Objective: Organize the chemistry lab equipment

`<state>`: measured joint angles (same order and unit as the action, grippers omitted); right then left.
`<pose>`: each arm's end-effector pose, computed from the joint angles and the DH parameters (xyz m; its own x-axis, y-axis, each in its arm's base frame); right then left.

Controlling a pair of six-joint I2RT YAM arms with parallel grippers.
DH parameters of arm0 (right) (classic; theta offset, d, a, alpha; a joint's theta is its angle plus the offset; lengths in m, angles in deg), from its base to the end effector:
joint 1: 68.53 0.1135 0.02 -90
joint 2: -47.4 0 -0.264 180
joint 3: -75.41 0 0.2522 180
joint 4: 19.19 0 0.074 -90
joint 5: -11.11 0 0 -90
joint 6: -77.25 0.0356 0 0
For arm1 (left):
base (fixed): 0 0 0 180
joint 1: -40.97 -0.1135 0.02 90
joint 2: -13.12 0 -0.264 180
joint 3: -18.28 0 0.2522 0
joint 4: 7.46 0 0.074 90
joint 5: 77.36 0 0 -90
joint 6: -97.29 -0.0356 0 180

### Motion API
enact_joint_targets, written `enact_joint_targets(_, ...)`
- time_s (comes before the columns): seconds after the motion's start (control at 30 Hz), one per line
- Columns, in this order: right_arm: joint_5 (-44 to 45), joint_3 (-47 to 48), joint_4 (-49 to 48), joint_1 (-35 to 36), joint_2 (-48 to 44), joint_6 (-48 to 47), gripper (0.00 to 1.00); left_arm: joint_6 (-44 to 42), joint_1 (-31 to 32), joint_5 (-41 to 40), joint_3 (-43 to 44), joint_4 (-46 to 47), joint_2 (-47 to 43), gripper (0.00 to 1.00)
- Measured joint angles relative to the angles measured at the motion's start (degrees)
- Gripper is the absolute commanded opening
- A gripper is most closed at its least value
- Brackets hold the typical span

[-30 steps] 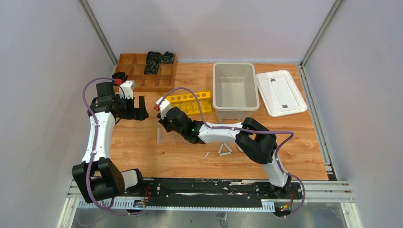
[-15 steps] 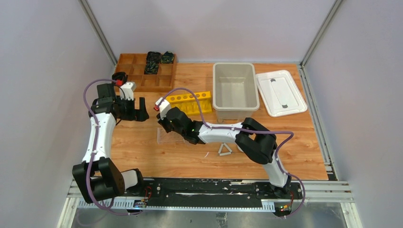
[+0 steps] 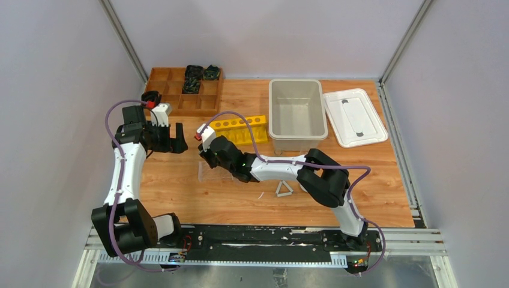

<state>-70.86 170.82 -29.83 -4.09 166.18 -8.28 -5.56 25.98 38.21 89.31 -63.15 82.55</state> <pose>0.2138 0.4355 0.2208 -0.1598 -0.1553 -0.9749 -0.8246 0.5640 0.0453 0.2373 0.0476 0.2818 -0.7603 0.0041 -0.6496 0.1849 0.9600 -0.2104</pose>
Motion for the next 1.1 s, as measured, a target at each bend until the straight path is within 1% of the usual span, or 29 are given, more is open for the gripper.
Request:
enact_joint_targets(0.7, -0.1, -0.5, -0.3, 0.0, 3.1, 0.1, 0.00, 0.0, -0.4, -0.4, -0.8, 0.7, 0.0, 1.00)
enact_joint_targets(0.73, -0.1, -0.5, -0.5, 0.0, 3.1, 0.1, 0.01, 0.0, -0.4, -0.4, -0.8, 0.7, 0.0, 1.00)
enact_joint_targets(0.77, -0.1, -0.5, -0.5, 0.0, 3.2, 0.1, 0.05, 0.0, -0.5, -0.4, -0.8, 0.7, 0.0, 1.00)
enact_joint_targets(0.9, -0.1, -0.3, -0.4, 0.0, 3.2, 0.4, 0.37, 0.0, -0.7, -0.5, -0.8, 0.7, 0.0, 1.00)
enact_joint_targets(0.93, -0.1, -0.1, 0.1, 0.0, 3.2, 0.6, 0.42, 0.0, -0.7, -0.5, -0.8, 0.7, 0.0, 1.00)
enact_joint_targets(1.0, 0.0, 0.5, 1.8, 0.0, 3.2, 1.0, 0.47, 0.0, -0.7, -0.5, -0.8, 0.7, 0.0, 1.00)
enact_joint_targets(1.1, 0.3, 1.5, 5.4, 0.0, 3.0, 2.0, 0.48, 0.0, -0.7, -0.5, -0.8, 0.7, 0.0, 1.00)
